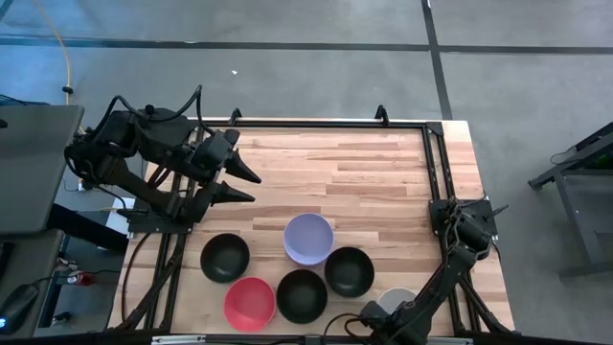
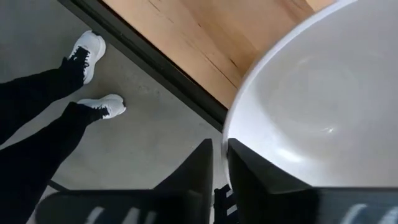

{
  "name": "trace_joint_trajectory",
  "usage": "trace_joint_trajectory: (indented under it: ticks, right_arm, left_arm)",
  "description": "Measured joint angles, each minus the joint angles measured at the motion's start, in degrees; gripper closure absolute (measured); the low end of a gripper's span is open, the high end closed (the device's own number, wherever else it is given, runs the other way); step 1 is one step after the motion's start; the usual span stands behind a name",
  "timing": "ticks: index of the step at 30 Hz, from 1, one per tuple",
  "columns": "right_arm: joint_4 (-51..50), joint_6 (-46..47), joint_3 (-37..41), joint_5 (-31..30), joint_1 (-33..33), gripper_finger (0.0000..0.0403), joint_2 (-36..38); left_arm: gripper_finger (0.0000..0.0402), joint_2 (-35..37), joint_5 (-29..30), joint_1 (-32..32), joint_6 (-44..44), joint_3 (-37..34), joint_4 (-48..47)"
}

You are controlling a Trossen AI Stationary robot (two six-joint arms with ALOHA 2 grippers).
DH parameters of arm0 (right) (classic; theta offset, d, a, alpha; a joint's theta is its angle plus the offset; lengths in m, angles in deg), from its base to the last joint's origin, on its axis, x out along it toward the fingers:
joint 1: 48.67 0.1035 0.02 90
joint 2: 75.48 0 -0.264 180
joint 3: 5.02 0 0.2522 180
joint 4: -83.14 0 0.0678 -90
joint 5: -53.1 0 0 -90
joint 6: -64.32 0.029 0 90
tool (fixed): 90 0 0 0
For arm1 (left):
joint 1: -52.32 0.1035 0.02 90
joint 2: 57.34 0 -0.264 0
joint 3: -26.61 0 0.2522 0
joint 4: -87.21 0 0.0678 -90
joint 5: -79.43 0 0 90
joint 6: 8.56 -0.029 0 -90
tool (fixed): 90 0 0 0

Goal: Nest bowls inside each other
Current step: Stack the white bowl on the light blue bowl

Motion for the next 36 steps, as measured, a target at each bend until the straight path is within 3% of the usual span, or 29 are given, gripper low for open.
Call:
trace_joint_trajectory:
  ticks: [7, 36]
  right_arm:
    - [-1.8, 0.1, 0.0, 0.0, 0.0, 0.0327, 0.0]
    - [-1.3, 0.0, 0.0, 0.3, 0.3, 0.0327, -0.9]
  left_arm:
    - [0.0210, 0.0, 0.1, 0.0, -0.4, 0.0, 0.0]
    - [0.0210, 0.0, 0.1, -0.5, -0.5, 0.0, -0.1]
